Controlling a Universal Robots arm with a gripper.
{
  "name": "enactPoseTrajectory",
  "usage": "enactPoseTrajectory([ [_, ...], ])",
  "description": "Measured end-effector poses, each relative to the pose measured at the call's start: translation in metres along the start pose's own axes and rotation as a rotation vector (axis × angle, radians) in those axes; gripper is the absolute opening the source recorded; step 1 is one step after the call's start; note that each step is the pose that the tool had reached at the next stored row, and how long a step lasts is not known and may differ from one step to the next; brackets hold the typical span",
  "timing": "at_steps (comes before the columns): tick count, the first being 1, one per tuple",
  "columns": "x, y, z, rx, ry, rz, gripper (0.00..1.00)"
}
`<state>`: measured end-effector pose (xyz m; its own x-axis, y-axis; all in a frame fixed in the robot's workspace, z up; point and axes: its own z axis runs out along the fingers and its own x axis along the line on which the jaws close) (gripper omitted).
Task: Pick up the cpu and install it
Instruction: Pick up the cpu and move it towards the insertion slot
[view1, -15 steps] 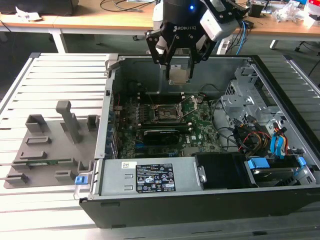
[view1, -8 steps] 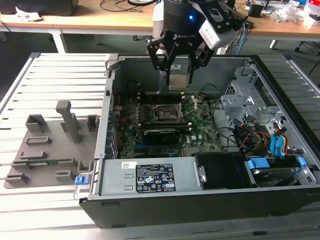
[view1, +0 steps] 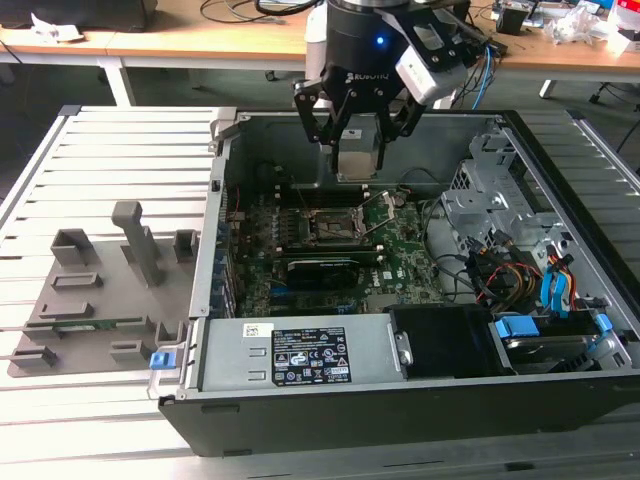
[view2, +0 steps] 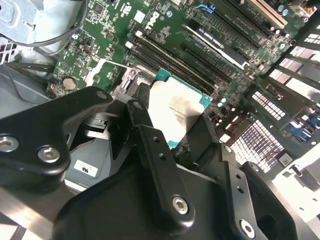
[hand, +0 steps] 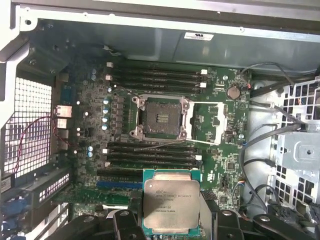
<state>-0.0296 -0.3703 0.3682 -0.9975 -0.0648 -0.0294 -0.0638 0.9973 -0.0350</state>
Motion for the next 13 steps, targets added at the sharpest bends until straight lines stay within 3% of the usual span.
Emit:
enactPoseTrajectory([
  [6,-0.0006,0.0131,0.0084,0.0012,0.0001,0.000,0.54],
  [8,-0.0014,0.0229,0.0124,0.0023,0.0001,0.000,0.54],
  [10,-0.0018,0.0272,0.0151,0.0025,0.0002,0.000,0.54],
  [13,-0.0021,0.0343,0.0233,0.0026,0.0003,0.000,0.54],
])
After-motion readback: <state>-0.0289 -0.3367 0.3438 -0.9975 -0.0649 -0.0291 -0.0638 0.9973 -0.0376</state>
